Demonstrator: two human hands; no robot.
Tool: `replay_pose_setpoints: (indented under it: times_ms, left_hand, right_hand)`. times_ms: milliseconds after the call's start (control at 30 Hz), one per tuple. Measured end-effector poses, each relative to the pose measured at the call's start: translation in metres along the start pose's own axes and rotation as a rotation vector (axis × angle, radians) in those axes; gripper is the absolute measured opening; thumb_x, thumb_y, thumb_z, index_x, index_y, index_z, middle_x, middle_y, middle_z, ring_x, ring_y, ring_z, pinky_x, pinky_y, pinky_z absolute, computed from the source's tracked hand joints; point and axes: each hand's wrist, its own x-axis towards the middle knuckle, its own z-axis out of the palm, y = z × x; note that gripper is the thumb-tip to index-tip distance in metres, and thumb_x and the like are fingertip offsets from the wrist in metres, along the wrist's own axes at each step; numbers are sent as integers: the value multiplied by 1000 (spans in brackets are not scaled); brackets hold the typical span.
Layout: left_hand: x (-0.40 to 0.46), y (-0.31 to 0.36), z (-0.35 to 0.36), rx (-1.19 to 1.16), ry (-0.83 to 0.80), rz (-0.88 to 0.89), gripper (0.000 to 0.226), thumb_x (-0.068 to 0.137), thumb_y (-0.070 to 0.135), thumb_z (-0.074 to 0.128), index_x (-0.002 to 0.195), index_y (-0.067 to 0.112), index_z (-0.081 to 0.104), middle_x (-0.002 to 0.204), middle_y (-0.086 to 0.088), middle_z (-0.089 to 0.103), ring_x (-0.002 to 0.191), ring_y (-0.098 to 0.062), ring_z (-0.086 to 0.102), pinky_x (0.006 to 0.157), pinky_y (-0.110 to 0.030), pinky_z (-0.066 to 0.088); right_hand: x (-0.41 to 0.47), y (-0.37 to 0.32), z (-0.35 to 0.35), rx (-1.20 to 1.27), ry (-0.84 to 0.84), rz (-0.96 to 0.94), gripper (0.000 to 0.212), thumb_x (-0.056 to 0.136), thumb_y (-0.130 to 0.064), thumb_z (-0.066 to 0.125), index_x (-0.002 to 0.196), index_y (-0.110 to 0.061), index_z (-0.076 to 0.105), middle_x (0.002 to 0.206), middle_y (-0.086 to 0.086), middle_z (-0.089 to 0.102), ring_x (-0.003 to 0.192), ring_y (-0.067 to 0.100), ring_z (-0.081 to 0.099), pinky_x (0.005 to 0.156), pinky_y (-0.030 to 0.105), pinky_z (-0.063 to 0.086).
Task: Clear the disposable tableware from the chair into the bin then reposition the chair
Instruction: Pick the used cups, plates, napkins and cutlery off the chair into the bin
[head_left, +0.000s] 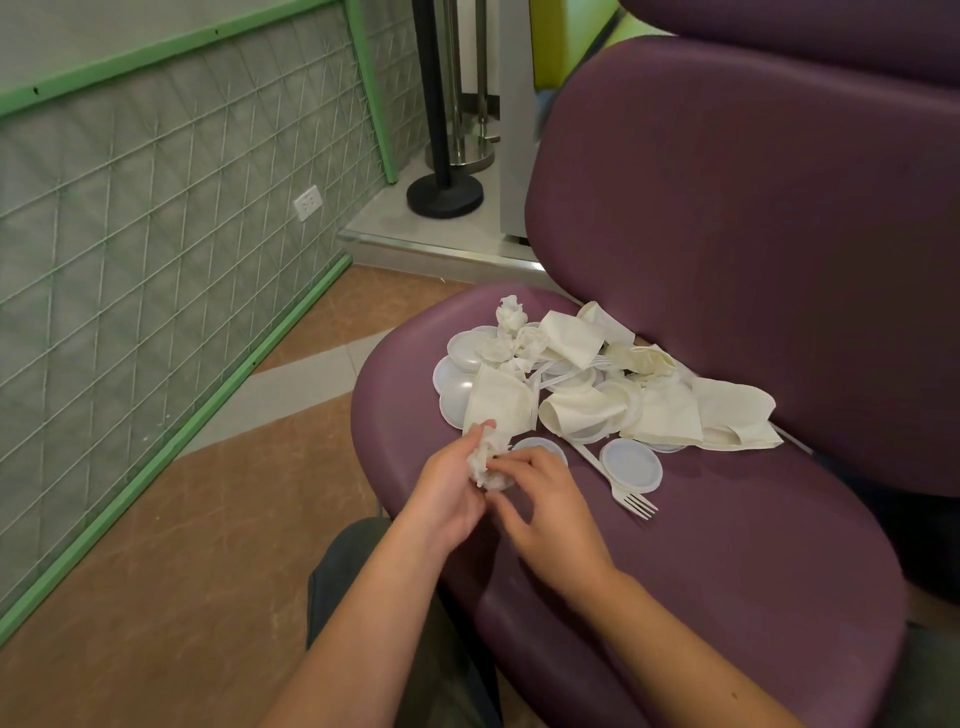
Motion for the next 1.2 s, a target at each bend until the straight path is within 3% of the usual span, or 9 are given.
replay_pose_setpoints:
  times_ms: [200, 300, 400, 667, 767, 867, 967, 1100, 1200]
  left_hand:
    - [13, 8, 12, 184, -14, 90, 32, 97, 25, 53, 115, 1, 66, 109, -16, 69, 96, -25, 64, 92, -36, 47]
    - [17, 23, 22, 303, -32, 120, 31, 99, 31, 49, 111, 8, 66, 106, -10, 73, 99, -22, 67, 95, -37, 50]
    - [21, 37, 33, 420, -67, 157, 34, 101, 33, 44, 119, 11, 63, 113, -8, 72, 105, -20, 66, 91, -36, 54]
    - [58, 70, 35, 391, 162, 315, 21, 100, 15, 39, 86, 11, 54, 80, -6, 50, 64, -10, 53, 63, -22, 54]
    - [59, 75, 32, 412, 194, 282, 28, 102, 30, 39, 79, 15, 47, 66, -1, 38, 53, -10, 37, 57, -23, 40]
    - [63, 78, 27, 428, 273, 228, 41, 99, 50, 36, 80, 18, 52, 62, 3, 40, 51, -11, 34, 54, -23, 35]
    - [66, 80, 24, 420, 280, 225, 35, 101, 40, 35, 82, 18, 54, 67, 2, 41, 53, -11, 34, 53, -23, 32]
    - [66, 80, 19, 531, 215, 242, 30, 101, 20, 34, 112, 25, 61, 91, 2, 57, 63, -9, 45, 55, -20, 36]
    - [63, 80, 17, 567, 196, 284, 30, 102, 21, 34, 117, 30, 59, 102, 5, 59, 70, -9, 51, 59, -20, 38]
  right_hand:
    - [35, -2, -11, 185, 134, 294, 40, 83, -16, 70, 117, -30, 56, 88, -11, 60, 74, 3, 56, 71, 18, 47]
    - [56, -2, -18, 84, 202, 274, 20, 82, -19, 73, 100, -20, 66, 86, -10, 55, 74, -3, 52, 70, 12, 40]
    - [78, -4, -22, 20, 234, 250, 4, 83, -19, 71, 85, -17, 68, 86, -7, 59, 79, 2, 53, 77, 22, 44]
    - [143, 9, -23, -247, 217, 221, 21, 88, -21, 55, 101, -26, 70, 103, -6, 65, 98, 17, 59, 87, 37, 45]
    - [170, 23, -21, -460, 103, 271, 26, 91, -29, 54, 114, -27, 67, 112, -1, 64, 108, 23, 56, 93, 39, 39]
    - [187, 33, -15, -602, -50, 311, 35, 95, -37, 53, 128, -29, 60, 129, 3, 57, 120, 25, 49, 98, 39, 33]
    - [195, 40, -7, -692, -137, 312, 38, 95, -43, 53, 131, -32, 57, 134, 4, 53, 123, 26, 47, 99, 39, 31]
    - [195, 45, 0, -704, -61, 284, 25, 94, -37, 55, 114, -29, 68, 122, 3, 60, 113, 25, 52, 93, 38, 35]
    - [188, 39, -1, -412, 74, 275, 17, 91, -29, 56, 98, -23, 70, 107, -2, 65, 103, 22, 55, 90, 38, 43]
